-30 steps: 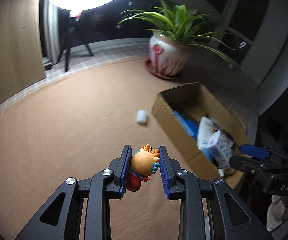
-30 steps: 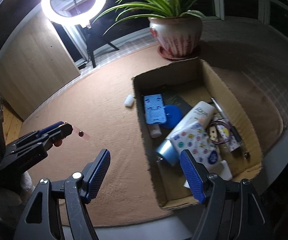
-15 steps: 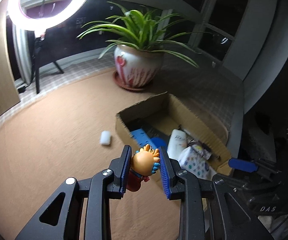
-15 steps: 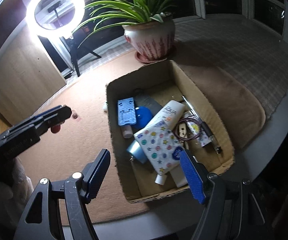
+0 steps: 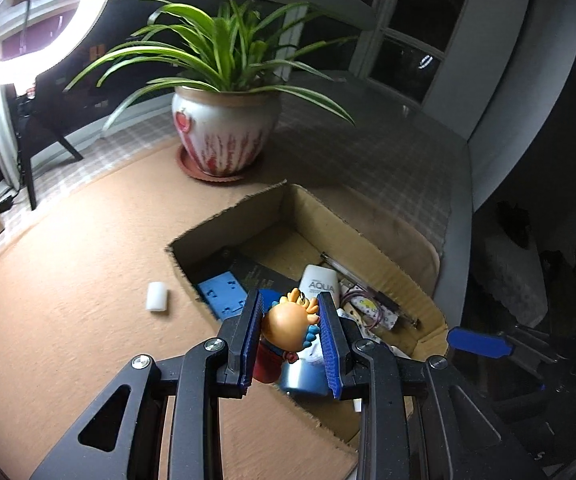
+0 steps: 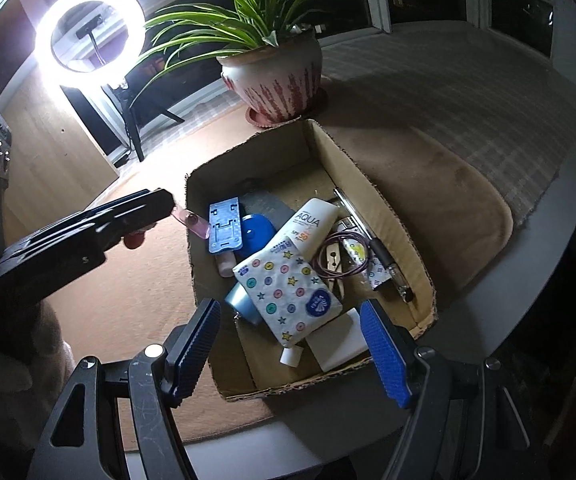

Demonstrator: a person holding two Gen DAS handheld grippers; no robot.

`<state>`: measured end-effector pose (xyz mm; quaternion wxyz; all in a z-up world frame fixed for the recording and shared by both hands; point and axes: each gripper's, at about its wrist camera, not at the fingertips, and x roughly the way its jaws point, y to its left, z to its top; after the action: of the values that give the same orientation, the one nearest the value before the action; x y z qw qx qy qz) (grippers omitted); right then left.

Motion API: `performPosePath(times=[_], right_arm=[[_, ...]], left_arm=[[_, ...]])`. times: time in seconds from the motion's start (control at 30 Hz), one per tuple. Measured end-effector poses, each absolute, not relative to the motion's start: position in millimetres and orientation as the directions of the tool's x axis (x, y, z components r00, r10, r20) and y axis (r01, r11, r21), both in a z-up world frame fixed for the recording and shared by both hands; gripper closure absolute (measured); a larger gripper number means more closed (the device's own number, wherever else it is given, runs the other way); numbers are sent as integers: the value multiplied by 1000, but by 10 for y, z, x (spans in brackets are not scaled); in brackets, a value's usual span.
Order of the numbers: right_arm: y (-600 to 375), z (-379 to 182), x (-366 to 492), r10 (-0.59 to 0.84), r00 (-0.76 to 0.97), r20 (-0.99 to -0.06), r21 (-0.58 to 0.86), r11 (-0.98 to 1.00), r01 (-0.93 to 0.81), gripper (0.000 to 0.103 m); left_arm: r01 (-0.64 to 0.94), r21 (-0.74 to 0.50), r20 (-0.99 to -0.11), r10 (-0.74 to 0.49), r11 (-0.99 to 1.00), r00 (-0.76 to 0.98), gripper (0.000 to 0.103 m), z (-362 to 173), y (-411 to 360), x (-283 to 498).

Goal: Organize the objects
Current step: 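Carry the toy figure keychain in the left tool over the box, then open the left tool to drop the keychain into the box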

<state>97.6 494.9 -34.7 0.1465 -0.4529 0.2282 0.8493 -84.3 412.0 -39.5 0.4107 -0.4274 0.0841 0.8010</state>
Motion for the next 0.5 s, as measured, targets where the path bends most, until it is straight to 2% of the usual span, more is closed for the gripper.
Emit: performPosePath(times=[0.47, 0.5], right_arm=[[5060, -401, 1020, 50, -536, -843, 258, -837, -483, 34], [5066, -403, 1020, 49, -536, -843, 259, -836, -484, 34]], left_arm=[[-734, -224, -784, 566, -642, -256, 72, -589, 4352, -894], [-730, -232, -784, 567, -643, -251, 64, -595, 4352, -906]])
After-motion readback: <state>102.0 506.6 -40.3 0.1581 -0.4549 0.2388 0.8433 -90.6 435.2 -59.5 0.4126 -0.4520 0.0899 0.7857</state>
